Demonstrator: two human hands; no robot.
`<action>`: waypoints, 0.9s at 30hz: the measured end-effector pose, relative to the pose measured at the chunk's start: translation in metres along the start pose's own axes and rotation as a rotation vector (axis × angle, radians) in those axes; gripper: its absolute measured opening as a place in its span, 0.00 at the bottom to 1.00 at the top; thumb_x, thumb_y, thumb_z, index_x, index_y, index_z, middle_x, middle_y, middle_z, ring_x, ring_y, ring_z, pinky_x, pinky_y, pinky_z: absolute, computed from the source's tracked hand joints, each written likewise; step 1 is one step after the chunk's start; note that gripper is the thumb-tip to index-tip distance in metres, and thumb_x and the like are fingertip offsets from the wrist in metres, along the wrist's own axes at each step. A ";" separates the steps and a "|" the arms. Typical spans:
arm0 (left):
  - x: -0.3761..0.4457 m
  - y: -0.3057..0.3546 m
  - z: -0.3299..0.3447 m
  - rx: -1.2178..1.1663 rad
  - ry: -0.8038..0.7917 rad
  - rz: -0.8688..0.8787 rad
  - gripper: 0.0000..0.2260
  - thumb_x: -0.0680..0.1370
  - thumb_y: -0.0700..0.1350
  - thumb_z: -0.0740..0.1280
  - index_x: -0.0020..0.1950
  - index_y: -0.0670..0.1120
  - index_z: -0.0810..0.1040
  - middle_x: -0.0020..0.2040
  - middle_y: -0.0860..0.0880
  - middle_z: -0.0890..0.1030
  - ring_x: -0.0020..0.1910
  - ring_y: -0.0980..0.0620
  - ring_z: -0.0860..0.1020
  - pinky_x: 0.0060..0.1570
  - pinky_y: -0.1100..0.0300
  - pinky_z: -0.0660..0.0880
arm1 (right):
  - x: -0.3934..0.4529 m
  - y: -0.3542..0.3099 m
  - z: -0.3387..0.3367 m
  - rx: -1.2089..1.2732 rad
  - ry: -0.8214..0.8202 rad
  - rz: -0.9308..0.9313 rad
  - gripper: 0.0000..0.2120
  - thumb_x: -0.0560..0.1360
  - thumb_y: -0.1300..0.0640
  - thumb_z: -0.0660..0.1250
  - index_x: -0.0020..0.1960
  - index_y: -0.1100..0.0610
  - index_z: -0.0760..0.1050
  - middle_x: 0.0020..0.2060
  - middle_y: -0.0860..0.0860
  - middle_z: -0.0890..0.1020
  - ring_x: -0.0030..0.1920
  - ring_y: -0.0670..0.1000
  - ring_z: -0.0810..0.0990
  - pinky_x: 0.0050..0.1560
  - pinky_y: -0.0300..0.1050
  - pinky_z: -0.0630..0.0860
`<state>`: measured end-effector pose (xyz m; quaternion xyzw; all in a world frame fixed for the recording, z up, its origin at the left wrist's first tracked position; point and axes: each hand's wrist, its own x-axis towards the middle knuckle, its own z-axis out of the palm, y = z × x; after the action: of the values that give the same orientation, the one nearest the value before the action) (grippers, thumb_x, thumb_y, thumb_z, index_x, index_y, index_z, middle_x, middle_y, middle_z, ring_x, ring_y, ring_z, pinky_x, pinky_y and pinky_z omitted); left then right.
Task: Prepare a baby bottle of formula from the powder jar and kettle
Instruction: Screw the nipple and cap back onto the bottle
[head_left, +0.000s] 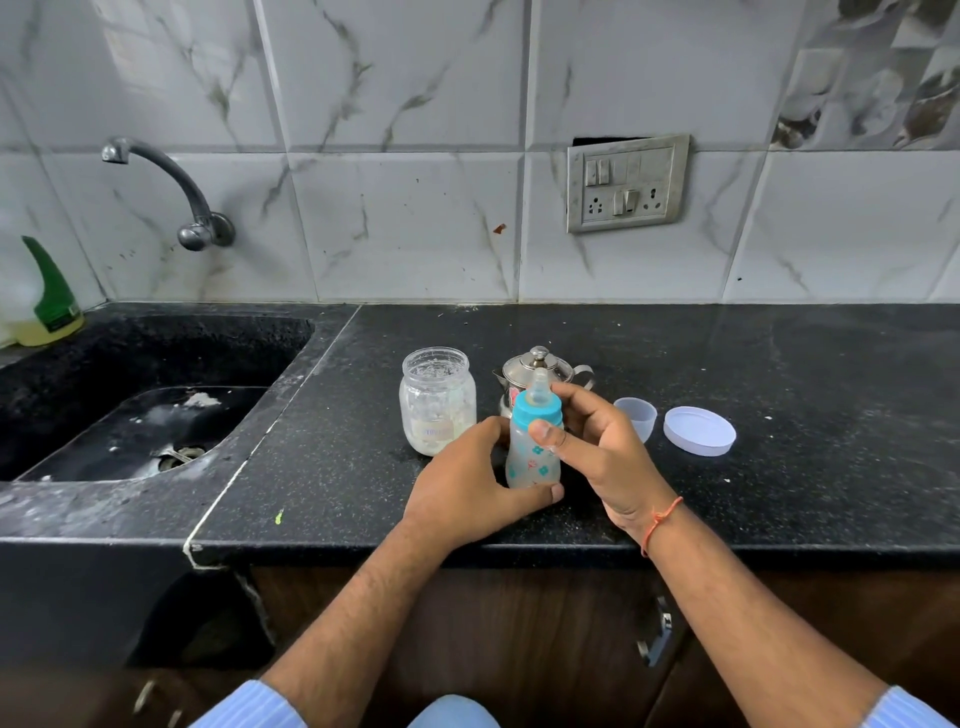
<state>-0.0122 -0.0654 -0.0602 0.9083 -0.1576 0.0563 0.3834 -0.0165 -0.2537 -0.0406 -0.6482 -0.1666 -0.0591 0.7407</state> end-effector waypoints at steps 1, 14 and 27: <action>-0.001 0.000 -0.002 0.003 -0.018 0.025 0.26 0.72 0.65 0.80 0.64 0.58 0.77 0.43 0.67 0.81 0.38 0.67 0.78 0.38 0.65 0.71 | 0.000 0.000 0.000 -0.002 0.000 0.000 0.22 0.73 0.58 0.78 0.66 0.55 0.80 0.61 0.53 0.87 0.64 0.51 0.84 0.64 0.48 0.81; -0.002 0.000 -0.003 -0.012 -0.047 0.030 0.28 0.70 0.67 0.79 0.66 0.58 0.79 0.46 0.70 0.83 0.44 0.68 0.81 0.45 0.61 0.79 | -0.004 -0.005 0.003 -0.007 -0.025 -0.012 0.18 0.73 0.58 0.78 0.62 0.51 0.83 0.58 0.53 0.88 0.60 0.49 0.85 0.57 0.42 0.82; 0.000 -0.005 0.000 -0.044 -0.064 0.035 0.36 0.64 0.74 0.78 0.68 0.61 0.79 0.56 0.65 0.86 0.55 0.66 0.83 0.57 0.55 0.83 | -0.002 -0.001 0.002 -0.016 -0.031 -0.017 0.16 0.74 0.57 0.77 0.61 0.48 0.84 0.58 0.54 0.88 0.59 0.50 0.85 0.60 0.45 0.82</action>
<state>-0.0106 -0.0618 -0.0633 0.8981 -0.1871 0.0303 0.3968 -0.0191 -0.2516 -0.0404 -0.6535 -0.1831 -0.0569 0.7323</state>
